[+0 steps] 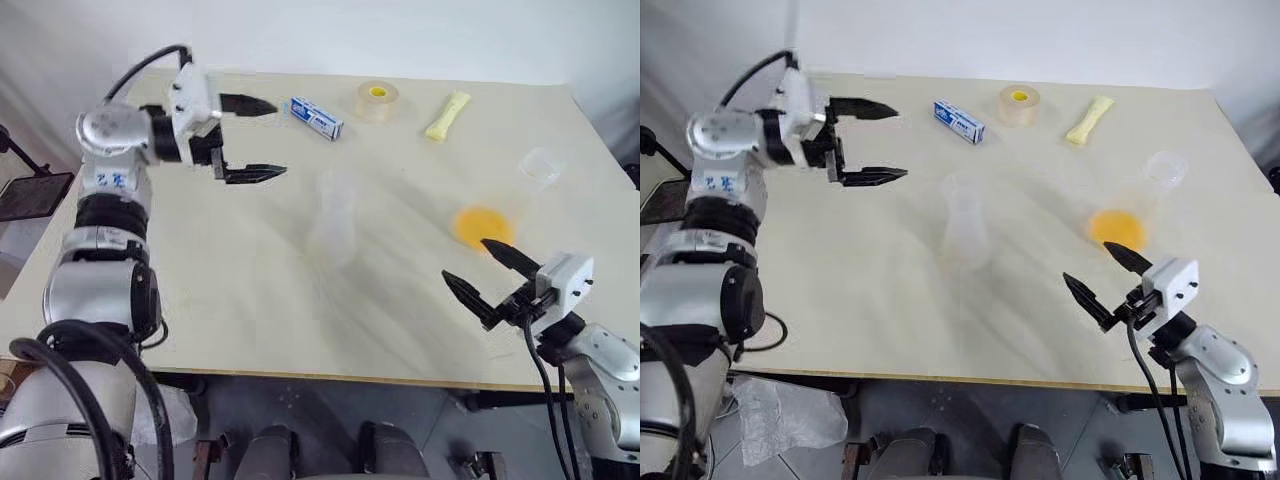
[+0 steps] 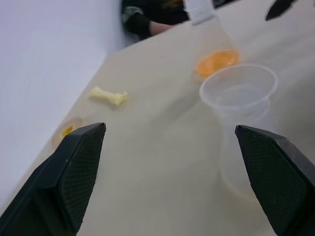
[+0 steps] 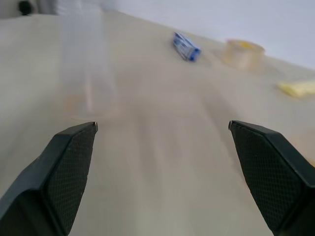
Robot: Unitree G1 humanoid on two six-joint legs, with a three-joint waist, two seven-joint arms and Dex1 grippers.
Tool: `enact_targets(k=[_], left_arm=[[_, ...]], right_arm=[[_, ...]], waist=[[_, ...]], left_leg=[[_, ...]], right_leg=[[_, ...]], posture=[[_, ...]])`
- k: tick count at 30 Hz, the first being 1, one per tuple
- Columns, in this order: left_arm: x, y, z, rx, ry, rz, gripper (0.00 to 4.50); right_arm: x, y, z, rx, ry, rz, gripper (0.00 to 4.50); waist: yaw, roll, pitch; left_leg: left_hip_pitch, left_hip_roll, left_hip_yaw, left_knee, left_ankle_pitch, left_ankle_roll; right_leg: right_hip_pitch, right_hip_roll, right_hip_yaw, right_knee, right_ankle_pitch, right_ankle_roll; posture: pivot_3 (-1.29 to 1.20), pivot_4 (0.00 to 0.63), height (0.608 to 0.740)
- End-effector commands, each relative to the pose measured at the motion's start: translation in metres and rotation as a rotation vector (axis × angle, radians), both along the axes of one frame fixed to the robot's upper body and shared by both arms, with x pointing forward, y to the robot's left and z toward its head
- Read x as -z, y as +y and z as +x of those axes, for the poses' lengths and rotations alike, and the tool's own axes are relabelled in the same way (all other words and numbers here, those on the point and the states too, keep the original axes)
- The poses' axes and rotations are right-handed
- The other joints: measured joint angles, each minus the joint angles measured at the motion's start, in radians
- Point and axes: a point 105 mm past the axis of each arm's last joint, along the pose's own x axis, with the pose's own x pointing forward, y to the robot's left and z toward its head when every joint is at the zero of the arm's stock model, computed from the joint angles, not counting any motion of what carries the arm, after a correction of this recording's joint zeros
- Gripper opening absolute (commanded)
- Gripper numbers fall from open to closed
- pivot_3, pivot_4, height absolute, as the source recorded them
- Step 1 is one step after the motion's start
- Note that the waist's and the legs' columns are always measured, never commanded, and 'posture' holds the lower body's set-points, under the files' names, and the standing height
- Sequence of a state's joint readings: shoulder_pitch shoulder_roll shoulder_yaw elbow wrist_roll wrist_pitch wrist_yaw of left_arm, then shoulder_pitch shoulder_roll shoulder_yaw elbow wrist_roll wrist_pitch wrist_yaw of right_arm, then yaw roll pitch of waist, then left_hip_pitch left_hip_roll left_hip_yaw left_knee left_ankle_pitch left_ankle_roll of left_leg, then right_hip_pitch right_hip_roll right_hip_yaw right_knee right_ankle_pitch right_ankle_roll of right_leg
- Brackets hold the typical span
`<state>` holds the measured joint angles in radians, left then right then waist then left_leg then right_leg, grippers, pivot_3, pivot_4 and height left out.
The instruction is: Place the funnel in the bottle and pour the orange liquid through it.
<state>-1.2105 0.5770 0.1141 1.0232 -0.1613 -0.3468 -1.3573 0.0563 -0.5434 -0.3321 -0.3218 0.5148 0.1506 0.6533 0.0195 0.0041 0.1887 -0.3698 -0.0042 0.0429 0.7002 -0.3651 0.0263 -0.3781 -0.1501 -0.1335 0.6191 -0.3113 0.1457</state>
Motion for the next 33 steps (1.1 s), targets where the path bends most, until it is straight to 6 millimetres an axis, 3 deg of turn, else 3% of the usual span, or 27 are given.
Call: enact_targets(k=[1,10,16,33], left_arm=[[0.006,0.013,-0.009,-0.045,0.002,-0.078,4.48],[0.063,0.018,-0.050,-0.077,0.227,-0.243,4.48],[0.055,0.019,-0.055,-0.056,0.183,-0.332,4.48],[0.056,0.015,-0.060,-0.022,0.170,-0.329,4.48]], right_arm=[[-0.018,-0.029,0.006,0.219,-0.063,0.030,4.50],[-0.041,-0.077,0.045,0.504,-0.073,0.116,4.50],[-0.052,-0.075,0.063,0.459,-0.079,0.104,4.50],[-0.061,-0.074,0.098,0.420,-0.115,0.134,4.50]], waist=[[0.000,0.000,0.000],[-0.004,0.001,0.000],[0.000,0.001,0.000],[-0.024,0.001,-0.001]], left_leg=[[0.000,0.000,-0.002,0.000,0.000,0.000],[0.000,0.002,-0.006,0.001,0.000,0.000],[0.000,0.000,-0.005,0.001,0.000,0.000],[0.000,0.000,-0.004,-0.001,0.000,0.000]], right_leg=[[0.000,0.000,0.000,0.000,0.000,0.000],[-0.001,-0.001,0.005,0.002,0.000,0.000],[0.000,0.000,0.005,0.002,0.000,0.000],[-0.001,0.000,0.003,0.002,0.000,0.000]], posture=[[0.00,0.150,0.740],[0.00,0.150,0.740],[0.00,0.150,0.740],[0.00,0.150,0.740]])
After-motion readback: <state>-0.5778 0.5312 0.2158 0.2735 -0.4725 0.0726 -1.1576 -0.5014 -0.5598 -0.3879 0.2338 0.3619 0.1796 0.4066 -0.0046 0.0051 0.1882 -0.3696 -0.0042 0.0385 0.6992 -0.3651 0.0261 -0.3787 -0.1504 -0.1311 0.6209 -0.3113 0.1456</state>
